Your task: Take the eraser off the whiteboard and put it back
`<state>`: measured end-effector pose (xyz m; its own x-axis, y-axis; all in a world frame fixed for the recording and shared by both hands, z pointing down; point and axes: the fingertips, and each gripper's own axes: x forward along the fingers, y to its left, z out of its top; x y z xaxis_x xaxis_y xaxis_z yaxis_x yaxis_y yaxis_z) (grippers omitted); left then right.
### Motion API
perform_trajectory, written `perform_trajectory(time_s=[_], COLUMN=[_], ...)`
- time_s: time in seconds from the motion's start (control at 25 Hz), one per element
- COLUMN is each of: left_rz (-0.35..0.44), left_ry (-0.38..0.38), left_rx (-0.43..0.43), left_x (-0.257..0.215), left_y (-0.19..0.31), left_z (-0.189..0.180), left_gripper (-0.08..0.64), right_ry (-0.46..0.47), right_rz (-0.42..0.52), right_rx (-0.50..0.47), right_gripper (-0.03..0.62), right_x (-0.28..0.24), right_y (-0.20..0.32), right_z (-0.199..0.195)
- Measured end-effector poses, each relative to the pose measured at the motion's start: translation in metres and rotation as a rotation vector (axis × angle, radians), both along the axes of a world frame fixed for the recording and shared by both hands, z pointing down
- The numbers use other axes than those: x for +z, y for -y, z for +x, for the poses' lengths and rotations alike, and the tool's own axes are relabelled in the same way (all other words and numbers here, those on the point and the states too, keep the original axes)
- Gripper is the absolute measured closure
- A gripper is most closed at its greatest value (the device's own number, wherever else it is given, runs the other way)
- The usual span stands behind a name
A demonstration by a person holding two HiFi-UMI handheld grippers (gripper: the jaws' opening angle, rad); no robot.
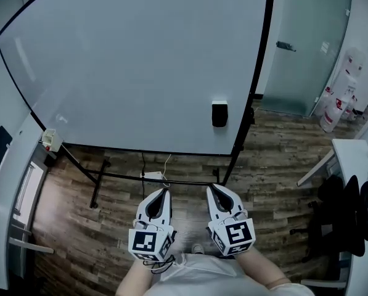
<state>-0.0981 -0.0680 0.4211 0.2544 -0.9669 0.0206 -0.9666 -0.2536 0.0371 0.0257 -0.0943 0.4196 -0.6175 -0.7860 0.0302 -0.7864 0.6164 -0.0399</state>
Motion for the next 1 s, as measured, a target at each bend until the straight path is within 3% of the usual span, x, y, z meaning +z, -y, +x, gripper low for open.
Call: perform_trajectory(time_s=[0.28, 0.72, 0.76, 0.84, 1.0], left_rz=[0.006, -0.013, -0.012, -0.02, -0.034], left_ry=[0.046, 0.02, 0.019, 0.013, 0.011], left_rx=[0.017, 0.132, 0.141, 0.165, 0.191], left_x=[-0.004, -0.004, -0.004, -0.002, 0.004], left_y=[0.071, 0.167, 0.174, 0.184, 0.201], left_z=[-0.001, -0.016, -0.017, -0.018, -0.018], left_gripper=[0.545, 0.545, 0.545, 0.545, 0.545], right_ry=[-0.023, -0.088, -0.094, -0.113, -0.138], right_rz=[0.01, 0.003, 0.002, -0.016, -0.026], right_rx=[0.082, 0.257, 0.276, 0.315, 0.413], right_gripper=[0.566, 0.561, 0.543, 0.373, 0.321], right_x=[-0.002, -0.009, -0.009, -0.007, -0.006], right_y=[0.07, 0.168, 0.176, 0.19, 0.219], right_z=[0.009, 0.003, 0.004, 0.006, 0.018])
